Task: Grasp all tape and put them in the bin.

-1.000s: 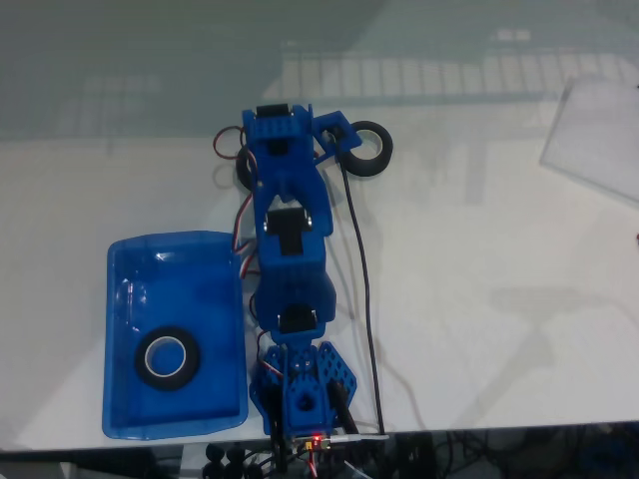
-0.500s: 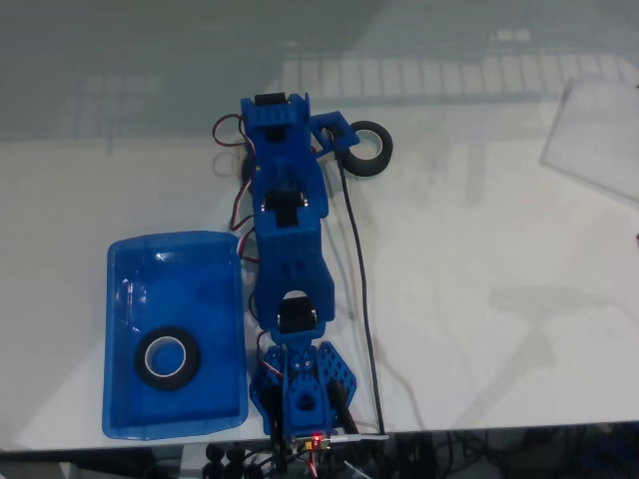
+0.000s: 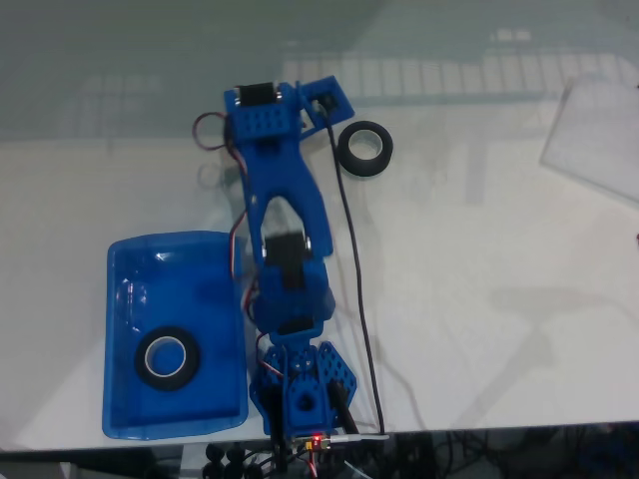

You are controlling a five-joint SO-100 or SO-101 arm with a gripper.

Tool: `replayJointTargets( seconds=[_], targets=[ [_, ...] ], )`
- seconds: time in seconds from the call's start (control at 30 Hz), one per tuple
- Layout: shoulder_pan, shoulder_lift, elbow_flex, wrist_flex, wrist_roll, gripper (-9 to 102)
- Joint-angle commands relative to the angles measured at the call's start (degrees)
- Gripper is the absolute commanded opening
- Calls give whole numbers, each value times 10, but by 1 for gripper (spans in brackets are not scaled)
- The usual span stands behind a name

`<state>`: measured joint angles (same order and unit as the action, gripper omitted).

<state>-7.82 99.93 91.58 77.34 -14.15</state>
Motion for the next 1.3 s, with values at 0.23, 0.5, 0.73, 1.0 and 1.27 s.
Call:
replayJointTargets(
  seconds=[0.23, 0.5, 0.73, 1.0, 1.27],
  targets=[
    [-259, 328, 182, 33, -12, 0],
    [-492, 497, 332, 32, 19, 0],
    [-518, 556, 401, 33, 45, 0],
    [-515, 563, 403, 32, 20, 0],
    [-490, 577, 403, 17, 67, 27]
  ],
)
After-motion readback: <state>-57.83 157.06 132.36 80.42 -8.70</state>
